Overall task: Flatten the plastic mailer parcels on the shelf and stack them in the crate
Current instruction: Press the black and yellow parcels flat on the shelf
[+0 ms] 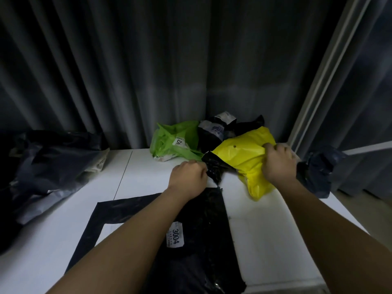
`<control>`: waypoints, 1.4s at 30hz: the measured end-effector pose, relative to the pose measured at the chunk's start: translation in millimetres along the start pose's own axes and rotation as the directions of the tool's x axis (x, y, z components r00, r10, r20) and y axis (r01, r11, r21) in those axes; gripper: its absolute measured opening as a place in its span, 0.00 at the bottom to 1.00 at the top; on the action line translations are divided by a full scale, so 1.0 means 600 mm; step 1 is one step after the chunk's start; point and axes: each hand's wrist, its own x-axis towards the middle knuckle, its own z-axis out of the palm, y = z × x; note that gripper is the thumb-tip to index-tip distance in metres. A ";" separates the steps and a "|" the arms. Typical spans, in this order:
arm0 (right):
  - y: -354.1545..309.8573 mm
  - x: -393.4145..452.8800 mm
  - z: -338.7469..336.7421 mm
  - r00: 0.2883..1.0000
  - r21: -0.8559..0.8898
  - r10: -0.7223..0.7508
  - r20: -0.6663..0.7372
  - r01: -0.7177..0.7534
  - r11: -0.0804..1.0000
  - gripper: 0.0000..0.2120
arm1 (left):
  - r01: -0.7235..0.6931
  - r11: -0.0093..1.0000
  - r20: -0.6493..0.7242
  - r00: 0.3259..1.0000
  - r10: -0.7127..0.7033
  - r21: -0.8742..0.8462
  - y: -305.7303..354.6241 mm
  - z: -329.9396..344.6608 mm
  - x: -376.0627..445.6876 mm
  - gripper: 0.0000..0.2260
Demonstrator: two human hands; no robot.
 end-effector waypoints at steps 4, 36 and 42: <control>0.011 -0.007 -0.024 0.997 0.123 -0.051 -0.062 0.058 0.991 0.12 | 0.030 0.994 0.037 0.999 -0.027 -0.101 0.019 -0.012 -0.020 0.12; -0.344 -0.305 -0.166 0.796 0.561 -0.596 0.105 0.447 0.697 0.23 | 0.391 0.856 0.078 0.918 -0.389 -0.339 -0.187 -0.127 -0.329 0.05; -0.322 -0.343 -0.113 0.793 0.614 -0.593 0.142 0.399 0.681 0.29 | 0.497 0.857 0.012 0.866 -0.500 -0.135 -0.203 -0.092 -0.355 0.16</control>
